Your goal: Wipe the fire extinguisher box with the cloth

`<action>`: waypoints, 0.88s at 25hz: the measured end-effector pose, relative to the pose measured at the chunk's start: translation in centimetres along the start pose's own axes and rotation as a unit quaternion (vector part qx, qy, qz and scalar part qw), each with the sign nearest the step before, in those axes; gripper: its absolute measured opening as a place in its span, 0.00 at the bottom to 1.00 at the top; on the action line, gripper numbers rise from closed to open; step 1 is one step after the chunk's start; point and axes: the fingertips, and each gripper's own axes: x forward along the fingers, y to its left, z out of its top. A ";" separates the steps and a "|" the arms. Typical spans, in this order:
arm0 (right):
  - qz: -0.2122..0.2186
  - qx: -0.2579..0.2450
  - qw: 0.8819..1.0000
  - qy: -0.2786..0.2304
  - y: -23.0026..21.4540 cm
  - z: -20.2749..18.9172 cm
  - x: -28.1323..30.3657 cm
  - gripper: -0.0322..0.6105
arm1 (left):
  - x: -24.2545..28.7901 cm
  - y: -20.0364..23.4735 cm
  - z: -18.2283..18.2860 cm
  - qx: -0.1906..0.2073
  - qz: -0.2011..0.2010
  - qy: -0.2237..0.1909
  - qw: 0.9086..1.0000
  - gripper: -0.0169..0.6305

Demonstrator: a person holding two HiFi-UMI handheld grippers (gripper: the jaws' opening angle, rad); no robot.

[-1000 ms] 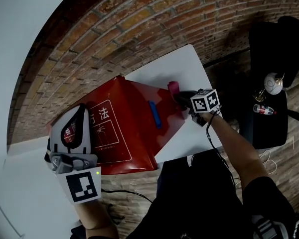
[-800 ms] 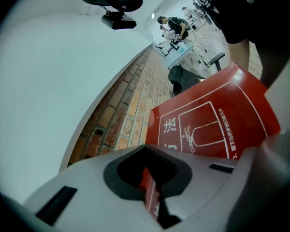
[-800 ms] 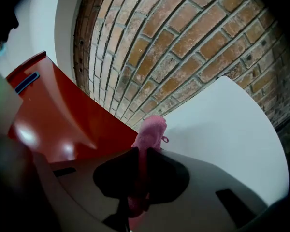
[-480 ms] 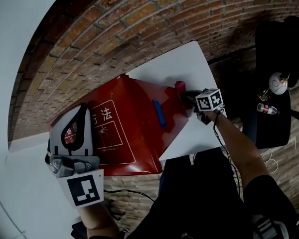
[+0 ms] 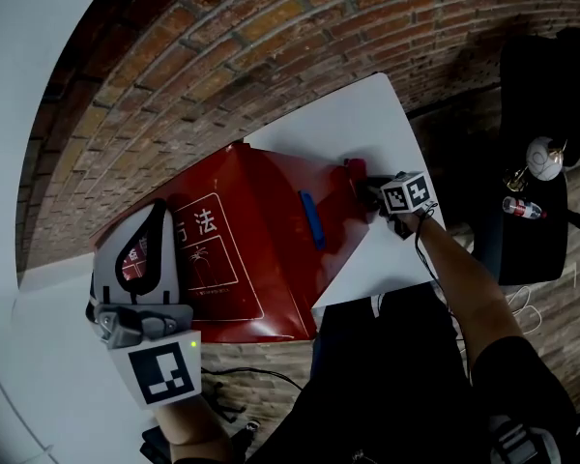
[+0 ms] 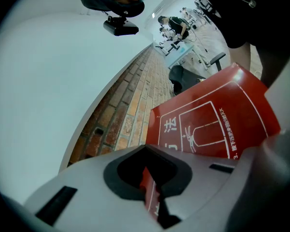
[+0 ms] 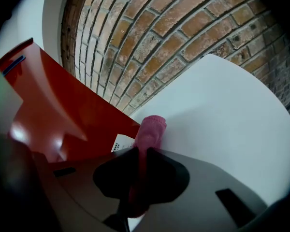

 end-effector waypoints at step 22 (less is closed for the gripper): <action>-0.012 -0.001 0.999 0.042 0.9 -3.7 -1.4 0.15 | 0.0 0.1 0.0 0.001 0.000 0.003 1.000 0.06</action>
